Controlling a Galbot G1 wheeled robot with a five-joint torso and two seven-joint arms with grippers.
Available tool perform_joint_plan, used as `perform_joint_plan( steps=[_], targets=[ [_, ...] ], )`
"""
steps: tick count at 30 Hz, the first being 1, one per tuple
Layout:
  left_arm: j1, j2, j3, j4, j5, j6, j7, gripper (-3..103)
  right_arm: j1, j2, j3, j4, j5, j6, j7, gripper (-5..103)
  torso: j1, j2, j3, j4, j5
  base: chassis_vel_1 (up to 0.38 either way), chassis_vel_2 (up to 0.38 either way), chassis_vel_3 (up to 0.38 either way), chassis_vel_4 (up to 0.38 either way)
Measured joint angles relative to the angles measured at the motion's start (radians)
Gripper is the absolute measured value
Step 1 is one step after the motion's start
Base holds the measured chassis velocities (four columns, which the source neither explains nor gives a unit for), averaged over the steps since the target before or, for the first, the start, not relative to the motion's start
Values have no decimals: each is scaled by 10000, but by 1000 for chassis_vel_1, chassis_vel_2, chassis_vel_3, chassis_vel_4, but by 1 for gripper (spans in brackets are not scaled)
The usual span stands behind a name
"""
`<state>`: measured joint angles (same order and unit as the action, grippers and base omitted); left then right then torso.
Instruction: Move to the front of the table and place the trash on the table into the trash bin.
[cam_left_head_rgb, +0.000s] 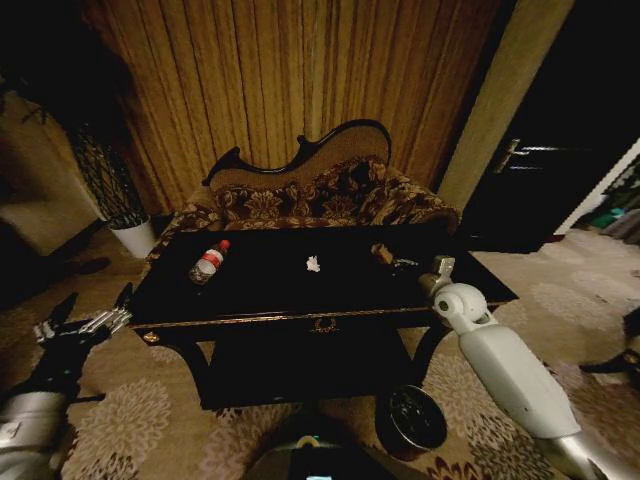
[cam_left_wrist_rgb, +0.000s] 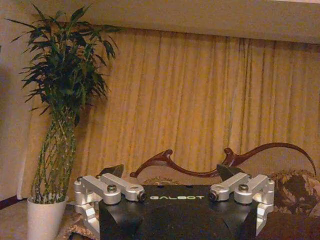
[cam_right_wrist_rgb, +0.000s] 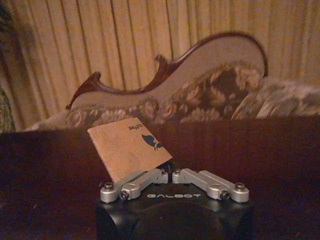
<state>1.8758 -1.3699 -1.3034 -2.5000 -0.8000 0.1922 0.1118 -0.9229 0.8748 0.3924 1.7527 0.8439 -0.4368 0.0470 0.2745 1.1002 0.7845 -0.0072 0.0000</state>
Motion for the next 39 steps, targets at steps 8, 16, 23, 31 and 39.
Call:
perform_joint_plan(
  steps=[8,16,23,31,39],
  targets=[
    [-29,41,-44,0,-4,23,-5,100,-554,-112,662,512,-881,944,254,0,0,0,0,-1,0,0,0,0,0],
    [-66,133,-25,0,-9,54,-76,100,-1619,-302,1758,1698,-1304,656,916,0,-1,0,-1,-2,-1,0,0,0,0],
    [-192,387,-18,0,-200,229,-430,100,-2714,-393,2919,2792,-831,336,1126,0,0,0,0,-2,1,0,0,0,0],
    [-201,494,-130,0,-433,265,-496,100,-3337,-333,3675,3270,-583,334,1187,0,-1,1,0,0,0,0,0,0,0],
    [-209,450,-90,0,-435,276,-475,100,-3496,-227,3758,3337,-590,367,1185,0,0,0,0,0,0,0,0,0,0]
  ],
)
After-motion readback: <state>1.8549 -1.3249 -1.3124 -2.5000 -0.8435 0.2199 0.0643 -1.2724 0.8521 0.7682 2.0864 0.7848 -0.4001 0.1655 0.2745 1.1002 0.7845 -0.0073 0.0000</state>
